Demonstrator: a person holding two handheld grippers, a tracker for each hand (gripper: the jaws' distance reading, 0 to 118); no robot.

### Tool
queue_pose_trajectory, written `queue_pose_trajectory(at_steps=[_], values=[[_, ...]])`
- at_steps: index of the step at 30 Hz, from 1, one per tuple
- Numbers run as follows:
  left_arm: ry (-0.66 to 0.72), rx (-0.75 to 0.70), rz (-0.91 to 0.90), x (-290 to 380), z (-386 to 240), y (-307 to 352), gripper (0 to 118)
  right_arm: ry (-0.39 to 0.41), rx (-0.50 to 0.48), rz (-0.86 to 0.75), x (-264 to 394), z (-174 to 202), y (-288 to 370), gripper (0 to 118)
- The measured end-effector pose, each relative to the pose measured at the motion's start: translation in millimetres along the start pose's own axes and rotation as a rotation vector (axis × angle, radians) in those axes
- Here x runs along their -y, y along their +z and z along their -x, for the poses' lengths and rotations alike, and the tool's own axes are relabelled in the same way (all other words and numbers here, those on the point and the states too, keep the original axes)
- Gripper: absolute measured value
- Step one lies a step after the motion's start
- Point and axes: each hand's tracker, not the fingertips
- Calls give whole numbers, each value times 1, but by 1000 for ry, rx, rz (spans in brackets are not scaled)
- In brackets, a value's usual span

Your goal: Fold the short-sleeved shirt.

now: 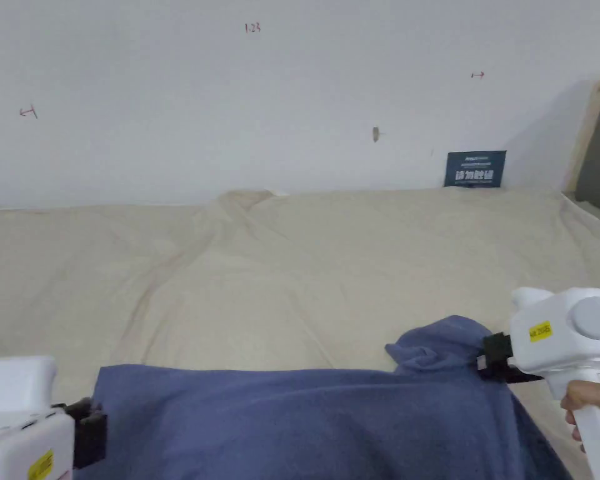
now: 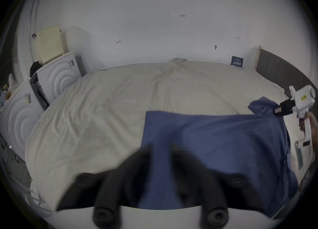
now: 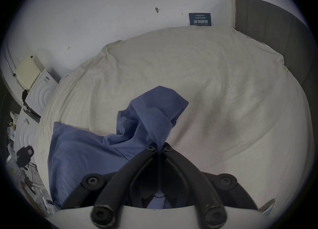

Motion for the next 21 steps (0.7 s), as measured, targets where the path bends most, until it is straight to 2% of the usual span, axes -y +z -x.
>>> queue_pose_trajectory(at_steps=[2,4,7,14,16,18,19,20,21], values=[[-38,32,70,-18,0,-35,118,10,-4,-3,1,2,2,1],[-65,64,65,-28,-1,-62,116,31,-2,-7,3,6,4,1],[-97,-16,181,-48,4,-113,116,43,0,-8,2,7,4,1],[-33,-47,279,-54,14,-195,113,55,-10,-7,1,6,0,1],[-6,-74,331,-46,15,-206,91,62,-8,-6,1,6,-3,1],[74,19,304,-38,14,-201,76,52,-17,-2,2,6,-5,1],[-16,-12,276,-40,9,-194,63,41,-26,-8,1,6,-6,1],[-63,-17,277,-42,4,-192,43,40,-34,-8,1,6,-7,1],[-76,-45,262,-44,0,-184,6,43,-34,-10,0,8,-7,1]])
